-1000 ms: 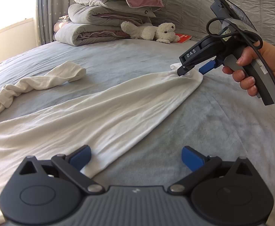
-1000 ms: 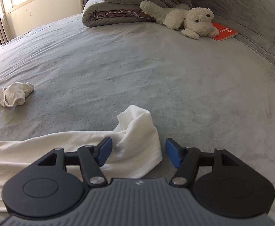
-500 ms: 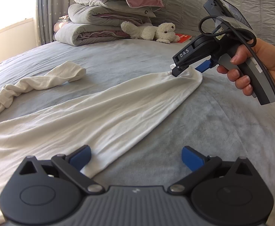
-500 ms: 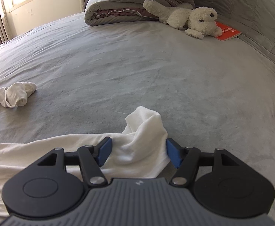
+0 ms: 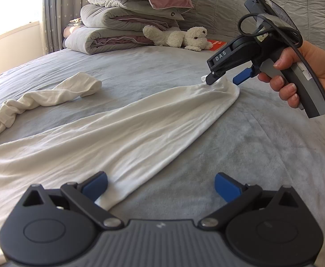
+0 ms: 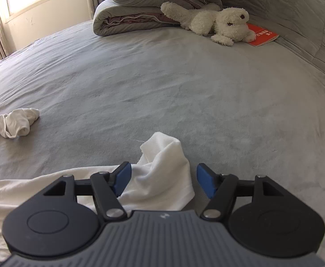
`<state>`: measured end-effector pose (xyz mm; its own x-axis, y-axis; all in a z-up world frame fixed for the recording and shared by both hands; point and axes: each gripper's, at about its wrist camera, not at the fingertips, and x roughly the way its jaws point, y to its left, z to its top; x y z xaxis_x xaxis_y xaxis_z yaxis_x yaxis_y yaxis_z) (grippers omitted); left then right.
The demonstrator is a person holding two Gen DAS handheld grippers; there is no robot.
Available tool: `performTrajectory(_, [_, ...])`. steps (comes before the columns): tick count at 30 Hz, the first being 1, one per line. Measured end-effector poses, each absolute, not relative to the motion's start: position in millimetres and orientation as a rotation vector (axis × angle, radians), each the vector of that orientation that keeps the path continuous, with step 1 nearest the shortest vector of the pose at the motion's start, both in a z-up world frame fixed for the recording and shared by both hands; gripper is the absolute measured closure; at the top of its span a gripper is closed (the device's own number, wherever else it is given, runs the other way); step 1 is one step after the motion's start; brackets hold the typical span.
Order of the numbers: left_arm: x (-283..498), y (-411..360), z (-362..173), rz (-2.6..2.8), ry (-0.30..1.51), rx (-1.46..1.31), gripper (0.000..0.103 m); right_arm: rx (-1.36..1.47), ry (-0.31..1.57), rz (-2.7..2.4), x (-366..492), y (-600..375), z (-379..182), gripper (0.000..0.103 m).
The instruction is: Fold clothes
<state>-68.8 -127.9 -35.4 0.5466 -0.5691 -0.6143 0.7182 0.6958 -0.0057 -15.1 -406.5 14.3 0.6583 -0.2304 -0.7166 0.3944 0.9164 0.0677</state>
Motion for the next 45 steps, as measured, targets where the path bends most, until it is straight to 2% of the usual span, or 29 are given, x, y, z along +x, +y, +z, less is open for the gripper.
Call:
performTrajectory(12, [-68.8,-128.3,-35.9,-0.772,0.625,0.26,0.0,0.386,0.683,-0.408,-24.8,-465.6,36.9,0.034])
performTrajectory(18, [-68.5,-128.9,-36.0,-0.771,0.625,0.264,0.0,0.391,0.765,-0.358,-17.5,-479.0,26.3,0.046])
performTrajectory(24, [-69.6,-130.1,-35.9,-0.767,0.622,0.275,0.0,0.519,0.831,-0.169,-7.7,-468.0,11.2,0.048])
performTrajectory(27, [-69.4,-130.2,-36.0,-0.767,0.621,0.276,0.0,0.508,0.834,-0.152,-3.6,-456.4,10.8,0.083])
performTrajectory(28, [-69.3,-130.1,-36.4,-0.767,0.62,0.274,0.0,0.497,0.832,-0.153,-2.5,-452.7,11.8,0.086])
performTrajectory(33, [-69.1,-132.8,-36.1,-0.765,0.623,0.282,0.0,0.383,0.788,-0.047,-4.3,-427.0,25.7,0.086])
performTrajectory(38, [-68.7,-132.7,-33.6,-0.764,0.633,0.274,0.0,0.293,0.799,0.202,-4.3,-399.9,30.1,0.081])
performTrajectory(42, [-66.3,-127.9,-29.2,-0.76,0.64,0.22,0.001,0.297,0.769,0.171,-7.8,-402.7,33.5,0.056])
performTrajectory(45, [-58.6,-120.6,-25.3,-0.754,0.671,0.114,0.001,0.362,0.747,0.132,-9.7,-417.0,34.4,0.053])
